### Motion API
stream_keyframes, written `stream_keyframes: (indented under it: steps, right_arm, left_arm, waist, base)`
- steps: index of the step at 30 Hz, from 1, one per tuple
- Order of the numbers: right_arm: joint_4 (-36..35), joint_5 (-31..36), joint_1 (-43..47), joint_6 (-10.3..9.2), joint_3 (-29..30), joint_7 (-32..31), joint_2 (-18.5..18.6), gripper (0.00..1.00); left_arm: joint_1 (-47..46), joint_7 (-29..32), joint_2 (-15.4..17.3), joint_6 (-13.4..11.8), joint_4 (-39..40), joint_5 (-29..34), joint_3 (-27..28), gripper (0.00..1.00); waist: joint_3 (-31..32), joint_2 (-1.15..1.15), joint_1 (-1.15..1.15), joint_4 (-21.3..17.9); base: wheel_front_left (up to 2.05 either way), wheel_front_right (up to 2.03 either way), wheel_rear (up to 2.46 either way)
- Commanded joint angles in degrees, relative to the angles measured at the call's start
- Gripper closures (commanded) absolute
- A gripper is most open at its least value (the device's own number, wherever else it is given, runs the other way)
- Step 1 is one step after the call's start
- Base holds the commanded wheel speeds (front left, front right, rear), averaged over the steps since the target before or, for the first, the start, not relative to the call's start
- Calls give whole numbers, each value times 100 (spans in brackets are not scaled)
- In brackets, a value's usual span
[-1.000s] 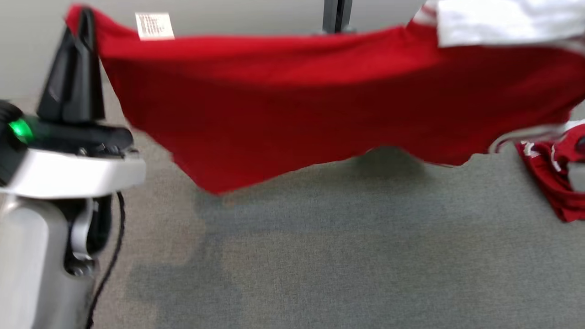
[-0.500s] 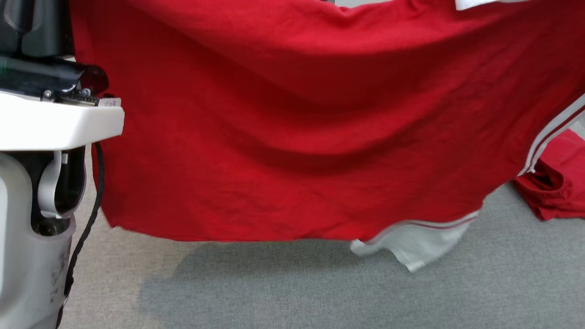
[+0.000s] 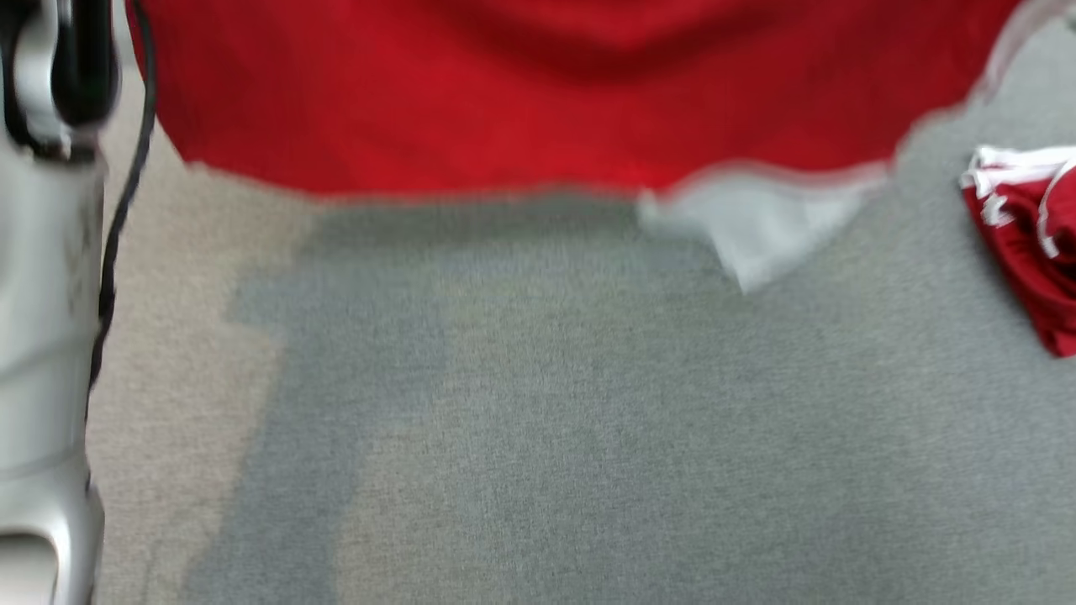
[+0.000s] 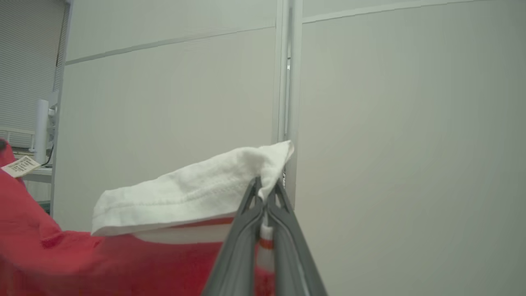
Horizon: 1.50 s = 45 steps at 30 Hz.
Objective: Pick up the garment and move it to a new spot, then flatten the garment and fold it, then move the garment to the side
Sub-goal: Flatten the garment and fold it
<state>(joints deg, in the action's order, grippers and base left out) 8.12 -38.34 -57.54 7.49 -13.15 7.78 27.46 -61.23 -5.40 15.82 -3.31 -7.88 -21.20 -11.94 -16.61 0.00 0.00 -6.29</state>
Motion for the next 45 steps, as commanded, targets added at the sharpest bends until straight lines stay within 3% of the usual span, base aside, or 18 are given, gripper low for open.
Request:
stream_keyframes:
  steps: [1,7,13,20,27,33,40,45]
  right_arm:
    - [231,-123,-288,1,-136,129,-12,100]
    - [1516,-764,-1593,1,-715,587,-260,100]
    - [2979,-1242,-2116,2,-1071,711,-684,100]
    - [3988,-1638,-1654,2,-1733,745,-1016,100]
    - [3991,-2051,-652,2,-2331,748,-933,100]
    - [3031,-1973,558,3,-2066,748,-693,100]
    - [1583,-1416,2524,2,-1425,744,-738,100]
    - [892,-1081,3474,1,-1094,744,-790,100]
  left_arm:
    - [-224,-140,-45,70,-298,2,-16,100]
    - [-1367,-725,-302,330,-1919,25,-86,100]
    - [-1869,-817,-625,632,-3588,-291,-47,100]
    - [-1458,-752,-947,965,-5291,-691,-112,100]
    - [-560,-845,-1141,1067,-6151,-1182,16,100]
    - [250,-972,-1167,1075,-5913,-1516,234,100]
    - [2037,-974,-905,978,-4046,-1153,1100,100]
    - [3206,-974,-895,823,-2868,-717,1408,100]
  waist:
    - [-297,0,0,25]
    - [-381,0,0,129]
    - [-428,0,0,234]
    - [-604,0,0,273]
    - [-782,0,0,198]
    - [-899,0,0,178]
    - [-489,0,0,105]
    - [-245,0,0,91]
  base:
    - [0,0,0]
    - [0,0,0]
    - [0,0,0]
    - [0,0,0]
    - [0,0,0]
    - [0,0,0]
    - [0,0,0]
    - [0,0,0]
